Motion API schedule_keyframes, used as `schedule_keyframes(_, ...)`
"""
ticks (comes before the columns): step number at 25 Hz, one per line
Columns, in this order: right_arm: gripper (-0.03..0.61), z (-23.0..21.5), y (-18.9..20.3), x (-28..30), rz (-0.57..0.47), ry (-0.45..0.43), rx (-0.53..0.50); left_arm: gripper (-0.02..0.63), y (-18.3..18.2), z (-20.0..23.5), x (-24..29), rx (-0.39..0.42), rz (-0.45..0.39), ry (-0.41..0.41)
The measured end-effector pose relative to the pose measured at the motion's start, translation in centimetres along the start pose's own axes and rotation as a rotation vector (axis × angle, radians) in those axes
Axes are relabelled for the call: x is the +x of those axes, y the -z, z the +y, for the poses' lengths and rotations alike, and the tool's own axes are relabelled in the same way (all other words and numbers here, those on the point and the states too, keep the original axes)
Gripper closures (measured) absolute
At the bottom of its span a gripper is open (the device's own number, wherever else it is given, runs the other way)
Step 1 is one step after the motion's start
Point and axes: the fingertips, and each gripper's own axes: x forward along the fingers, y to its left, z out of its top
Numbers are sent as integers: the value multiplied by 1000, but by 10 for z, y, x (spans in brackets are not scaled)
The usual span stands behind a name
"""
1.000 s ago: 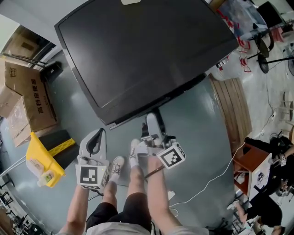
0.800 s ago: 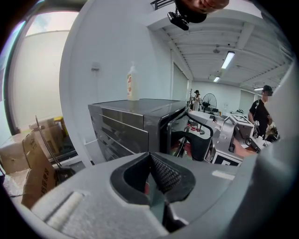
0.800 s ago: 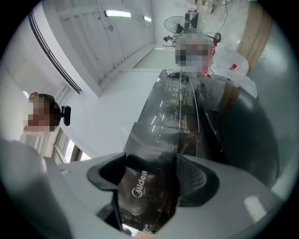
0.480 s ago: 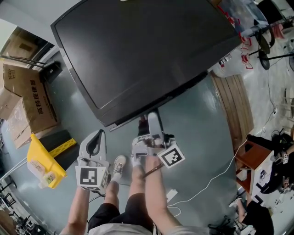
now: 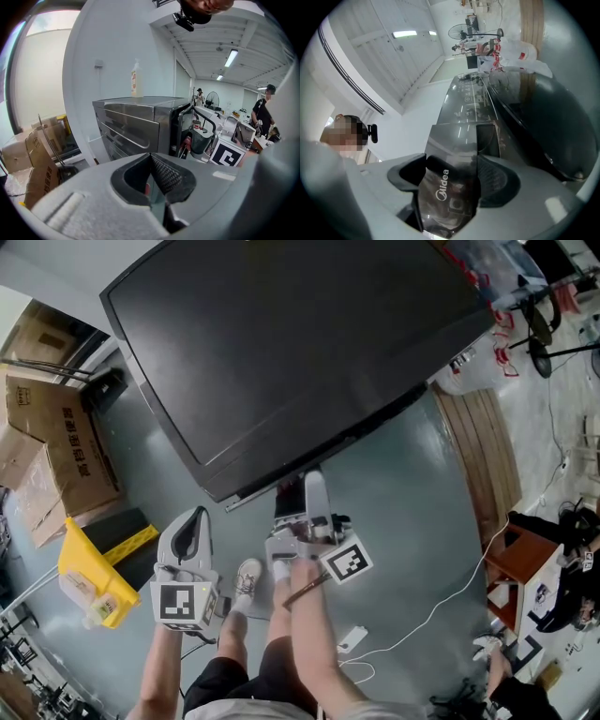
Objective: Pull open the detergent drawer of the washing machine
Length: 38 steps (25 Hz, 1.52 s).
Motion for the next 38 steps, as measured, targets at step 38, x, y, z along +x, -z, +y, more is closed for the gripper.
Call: schedule_keyframes(38, 245, 21, -38, -97, -55, -58, 63, 603, -1, -58, -28, 74, -56, 123)
